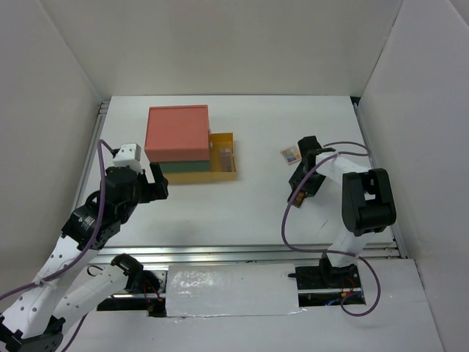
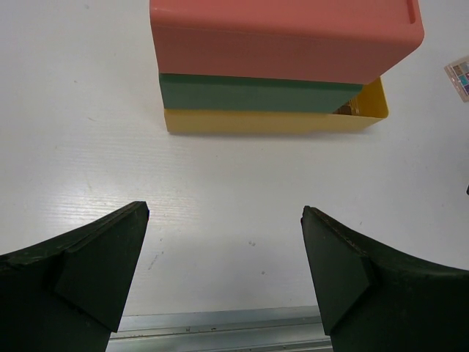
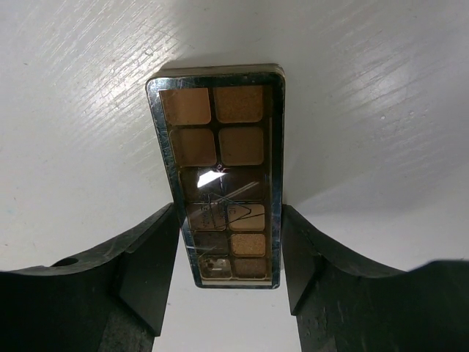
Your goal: Organize the makeup
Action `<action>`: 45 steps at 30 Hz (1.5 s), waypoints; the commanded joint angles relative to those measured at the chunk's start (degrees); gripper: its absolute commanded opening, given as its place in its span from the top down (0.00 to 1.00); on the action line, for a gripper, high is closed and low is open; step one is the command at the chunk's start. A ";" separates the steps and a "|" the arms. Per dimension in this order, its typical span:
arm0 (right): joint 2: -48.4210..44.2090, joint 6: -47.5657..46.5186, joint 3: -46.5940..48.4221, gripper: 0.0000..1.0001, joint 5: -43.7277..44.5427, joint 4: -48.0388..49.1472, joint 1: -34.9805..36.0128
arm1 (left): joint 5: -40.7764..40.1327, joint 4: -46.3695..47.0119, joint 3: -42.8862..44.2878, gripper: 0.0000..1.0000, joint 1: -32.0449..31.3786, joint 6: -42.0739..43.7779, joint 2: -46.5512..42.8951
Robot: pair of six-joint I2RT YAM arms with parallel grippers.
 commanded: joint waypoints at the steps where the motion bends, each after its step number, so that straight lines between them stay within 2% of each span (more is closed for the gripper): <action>1: -1.20 -1.72 0.72 0.86 -0.69 1.04 -0.06 | -0.18 1.34 0.32 0.01 0.32 0.47 -1.08; 3: -3.74 -2.08 0.28 0.91 -0.87 1.75 0.90 | 0.26 1.60 0.23 0.01 0.32 0.74 -0.81; 7: -8.41 -1.90 3.87 0.91 -0.25 0.09 6.69 | 0.08 1.43 0.58 0.00 0.32 0.74 0.33; 11: -7.54 -2.07 15.44 0.90 2.83 -4.04 16.79 | -0.44 1.43 0.41 0.01 0.32 0.47 -0.19; 17: 6.23 -5.58 33.72 0.90 3.35 -3.79 23.05 | -0.97 1.96 -0.03 0.01 0.23 0.21 -1.51; 22: 16.00 -7.79 47.27 0.88 2.04 -3.96 24.99 | -1.06 2.05 -0.12 0.01 0.23 0.21 -1.43; 28: 21.46 -10.16 51.86 0.87 0.63 0.34 27.19 | -0.88 2.13 -0.12 0.01 0.32 0.39 -0.81; 36: 26.65 -10.16 54.94 0.82 -1.92 -0.44 27.71 | -0.36 2.40 0.05 0.00 0.32 0.83 0.07; 38: 27.09 -9.81 54.07 0.78 -2.36 0.43 27.72 | -0.36 2.40 0.05 0.01 0.32 0.83 0.24; 41: 28.67 -9.37 54.68 0.66 -2.89 0.00 27.89 | -0.27 2.31 -0.04 0.01 0.23 0.83 0.24; 42: 29.02 -9.11 55.20 0.57 -2.36 -0.61 27.98 | -0.27 2.22 0.05 0.01 0.32 0.91 0.24; 44: 29.46 -9.20 55.12 0.48 -2.27 -0.71 27.98 | -0.09 2.31 0.05 0.01 0.32 0.91 0.33; 45: 29.20 -9.20 55.03 0.32 -2.27 -0.62 28.07 | -0.01 2.40 0.05 0.01 0.32 1.00 0.42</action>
